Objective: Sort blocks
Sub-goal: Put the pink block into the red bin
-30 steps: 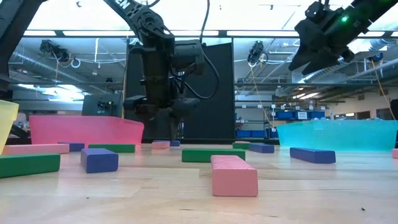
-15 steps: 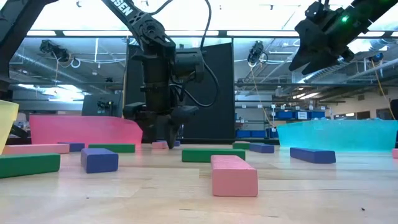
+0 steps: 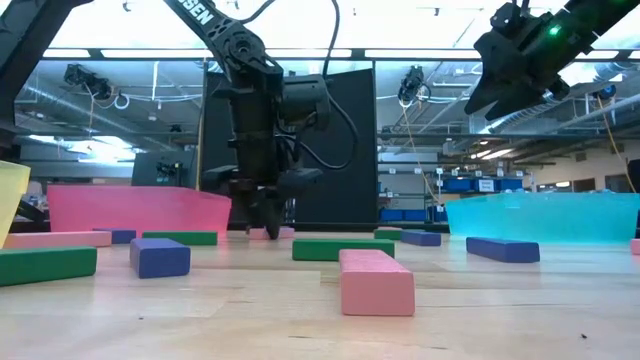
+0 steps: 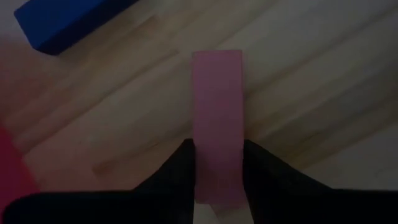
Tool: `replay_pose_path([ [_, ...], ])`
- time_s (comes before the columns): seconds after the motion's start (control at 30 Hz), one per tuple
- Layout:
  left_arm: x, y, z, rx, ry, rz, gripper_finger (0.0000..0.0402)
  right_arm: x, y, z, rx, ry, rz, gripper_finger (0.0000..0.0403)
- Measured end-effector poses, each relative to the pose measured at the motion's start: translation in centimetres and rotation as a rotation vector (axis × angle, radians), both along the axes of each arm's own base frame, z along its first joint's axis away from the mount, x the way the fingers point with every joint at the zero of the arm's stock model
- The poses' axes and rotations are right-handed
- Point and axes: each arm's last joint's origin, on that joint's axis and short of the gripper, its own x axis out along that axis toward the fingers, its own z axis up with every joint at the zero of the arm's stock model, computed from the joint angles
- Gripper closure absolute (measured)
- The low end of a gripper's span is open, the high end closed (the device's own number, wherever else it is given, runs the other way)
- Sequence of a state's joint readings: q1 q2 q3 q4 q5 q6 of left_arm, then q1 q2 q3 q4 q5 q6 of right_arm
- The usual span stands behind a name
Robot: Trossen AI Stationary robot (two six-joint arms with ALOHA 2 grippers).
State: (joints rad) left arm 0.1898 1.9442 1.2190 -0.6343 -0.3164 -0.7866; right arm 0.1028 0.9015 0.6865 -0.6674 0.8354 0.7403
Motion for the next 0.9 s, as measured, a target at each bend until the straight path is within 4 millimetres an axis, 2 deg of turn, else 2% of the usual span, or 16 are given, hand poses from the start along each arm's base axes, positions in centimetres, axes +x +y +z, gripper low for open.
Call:
replay_pose_path([
  [0.17, 0.5, -0.3, 0.9, 0.028, -0.010, -0.036, 0.0298, 0.0, 0.0, 0.0, 0.000, -0.005, 0.000, 0.0117],
  [0.23, 0.8, -0.7, 2.5, 0.074, -0.053, -0.061, 0.0298, 0.2, 0.0, 0.1, 0.000, -0.020, 0.002, 0.0117],
  [0.33, 0.9, -1.4, 6.0, 0.156, -0.156, -0.088, 0.0298, 0.9, 0.1, 0.0, -0.006, -0.021, 0.029, 0.0117],
  [0.47, -0.7, -2.8, 10.3, 0.262, -0.233, -0.104, 0.0298, 2.3, 0.4, -0.4, -0.012, -0.007, 0.096, 0.0119],
  [0.53, -2.2, -3.4, 12.5, 0.312, -0.274, -0.095, 0.0298, 3.3, 0.5, -0.7, -0.020, 0.004, 0.139, 0.0119],
  [0.6, -3.9, -3.8, 13.6, 0.328, -0.267, -0.072, 0.0298, 4.2, 0.7, -1.0, -0.012, 0.013, 0.194, 0.0119],
  [0.77, -8.4, -4.2, 13.5, 0.308, -0.179, 0.041, 0.0298, 6.2, 1.4, -2.2, 0.037, 0.014, 0.305, 0.0121],
  [0.9, -11.2, -4.5, 11.3, 0.258, -0.154, 0.127, 0.0298, 7.1, 2.0, -3.4, 0.050, 0.057, 0.332, 0.0121],
])
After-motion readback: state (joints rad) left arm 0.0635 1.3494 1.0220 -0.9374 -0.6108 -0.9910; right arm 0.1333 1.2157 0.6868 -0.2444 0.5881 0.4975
